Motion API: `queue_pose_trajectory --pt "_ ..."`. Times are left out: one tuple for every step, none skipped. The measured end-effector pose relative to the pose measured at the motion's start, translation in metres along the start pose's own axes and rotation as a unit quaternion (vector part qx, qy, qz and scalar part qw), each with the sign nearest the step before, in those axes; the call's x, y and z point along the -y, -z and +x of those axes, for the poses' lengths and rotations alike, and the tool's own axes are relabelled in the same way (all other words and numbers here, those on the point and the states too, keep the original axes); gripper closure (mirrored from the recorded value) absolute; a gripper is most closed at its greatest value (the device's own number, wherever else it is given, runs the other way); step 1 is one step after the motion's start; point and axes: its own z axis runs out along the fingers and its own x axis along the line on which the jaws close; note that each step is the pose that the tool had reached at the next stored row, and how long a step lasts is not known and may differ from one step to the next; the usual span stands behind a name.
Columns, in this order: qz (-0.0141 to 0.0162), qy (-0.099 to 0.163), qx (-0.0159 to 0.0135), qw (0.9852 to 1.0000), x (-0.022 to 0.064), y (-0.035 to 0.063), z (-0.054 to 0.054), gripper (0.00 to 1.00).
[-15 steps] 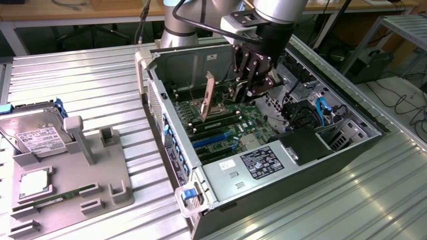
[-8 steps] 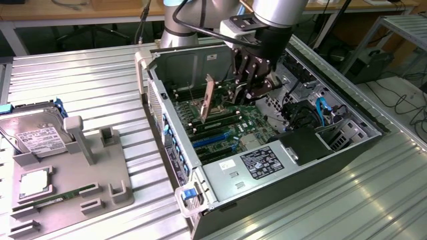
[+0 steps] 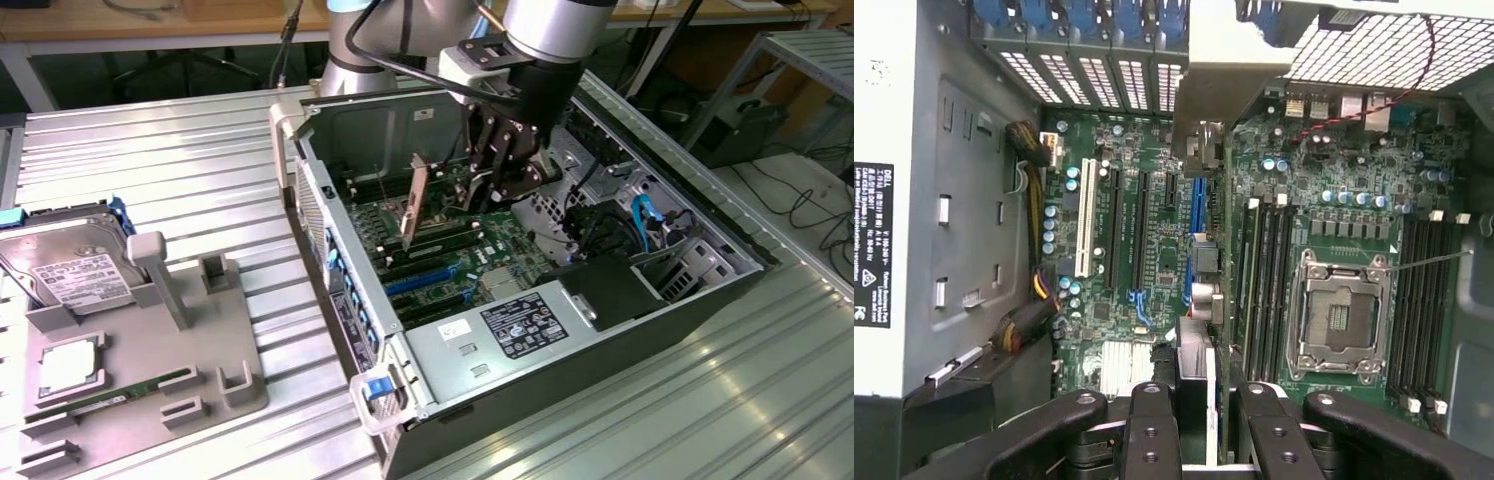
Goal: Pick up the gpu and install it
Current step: 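Insert the gpu into the slot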
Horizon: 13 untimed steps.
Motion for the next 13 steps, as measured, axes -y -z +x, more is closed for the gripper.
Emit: queue_pose_trajectory --pt "-0.0002 0.000 0.0000 1.0000 0.0000 -0.0013 0.000 0.72" --pt "-0.0003 0.000 0.0000 1.0000 0.0001 -0.0034 0.000 0.72" --pt "-0.0004 0.000 0.0001 1.0000 0.0002 -0.0051 0.000 0.72" --pt "-0.0009 0.000 0.0001 1.0000 0.0003 -0.0069 0.000 0.72" --pt "-0.0016 0.000 0.0002 1.0000 0.0004 -0.0087 0.000 0.72" --pt "-0.0019 0.000 0.0002 1.0000 0.0004 -0.0101 0.000 0.72" --pt "-0.0020 0.000 0.0008 1.0000 0.0004 -0.0111 0.000 0.72" --pt "-0.0021 0.000 0.0014 1.0000 0.0004 -0.0122 0.000 0.72" --pt "-0.0026 0.000 0.0016 1.0000 0.0005 -0.0135 0.000 0.72" --pt "-0.0031 0.000 0.0017 1.0000 0.0006 -0.0150 0.000 0.72" --pt "-0.0038 0.000 0.0018 1.0000 0.0006 -0.0163 0.000 0.72" --pt "-0.0045 0.000 0.0019 1.0000 0.0007 -0.0177 0.000 0.72" --pt "-0.0050 0.000 0.0019 1.0000 0.0007 -0.0190 0.000 0.72"
